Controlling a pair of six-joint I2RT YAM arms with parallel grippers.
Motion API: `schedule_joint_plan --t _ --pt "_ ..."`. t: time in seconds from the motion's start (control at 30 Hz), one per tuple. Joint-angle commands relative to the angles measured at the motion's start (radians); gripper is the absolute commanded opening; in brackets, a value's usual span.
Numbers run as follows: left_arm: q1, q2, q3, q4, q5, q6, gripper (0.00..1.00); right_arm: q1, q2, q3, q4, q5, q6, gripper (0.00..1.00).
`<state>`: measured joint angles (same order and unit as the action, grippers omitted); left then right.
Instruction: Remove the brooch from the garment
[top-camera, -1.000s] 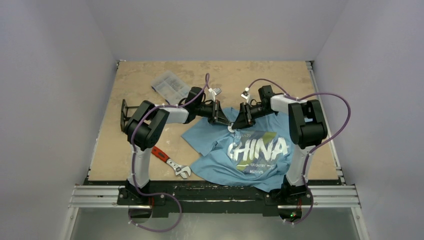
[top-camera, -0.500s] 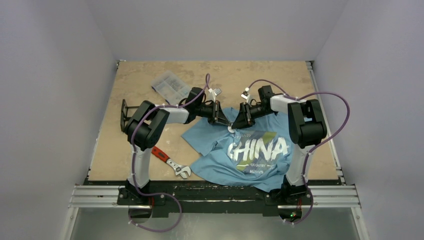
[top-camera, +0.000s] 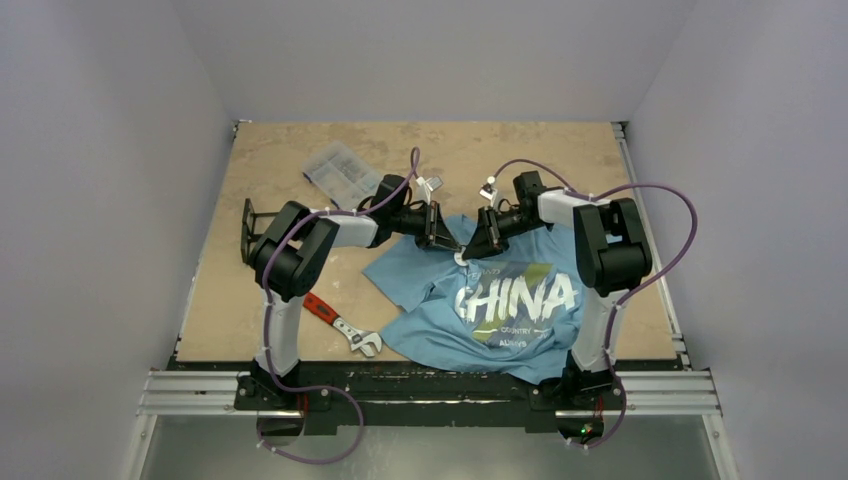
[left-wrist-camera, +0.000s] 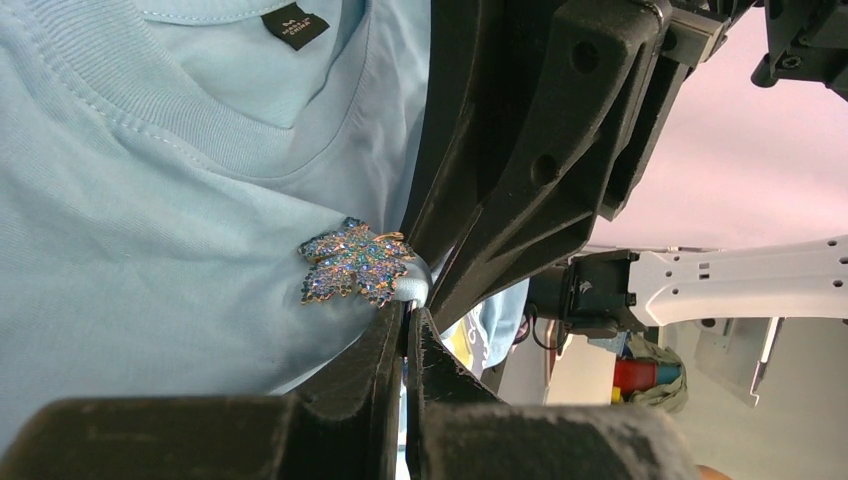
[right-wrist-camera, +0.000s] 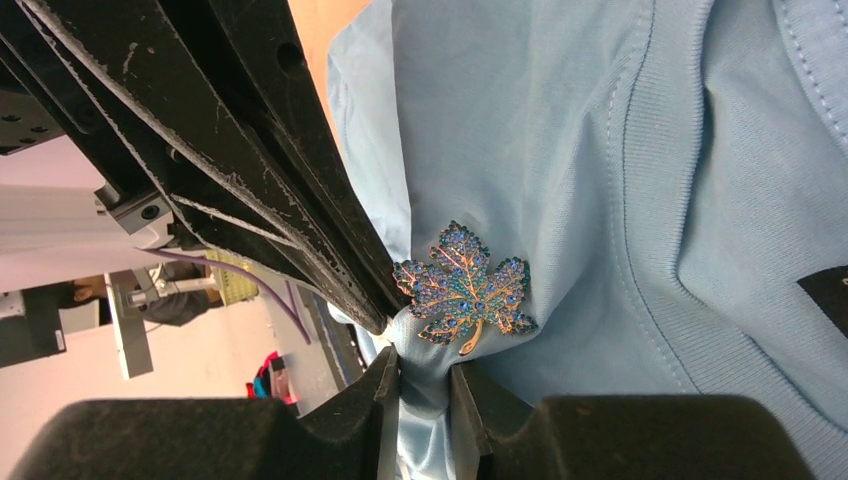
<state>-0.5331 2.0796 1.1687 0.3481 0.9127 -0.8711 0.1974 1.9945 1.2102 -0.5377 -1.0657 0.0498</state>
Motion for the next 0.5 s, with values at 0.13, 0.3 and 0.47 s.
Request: schedule_joint_plan --t 0.13,0.3,0.47 --pt "-0.007 -0.021 0.02 0.051 0.018 -0.01 0.0 0.024 0.006 0.028 -0.021 0.046 -0.042 0.21" --pt "-0.006 -0.017 0.022 0.04 0.018 -0.004 0.0 0.024 -0.005 0.05 -0.092 0.013 -0.158 0.35" --pt "-0.003 -0.023 0.029 -0.022 0.005 0.043 0.0 0.012 -0.017 0.072 -0.16 -0.005 -0.22 0.43"
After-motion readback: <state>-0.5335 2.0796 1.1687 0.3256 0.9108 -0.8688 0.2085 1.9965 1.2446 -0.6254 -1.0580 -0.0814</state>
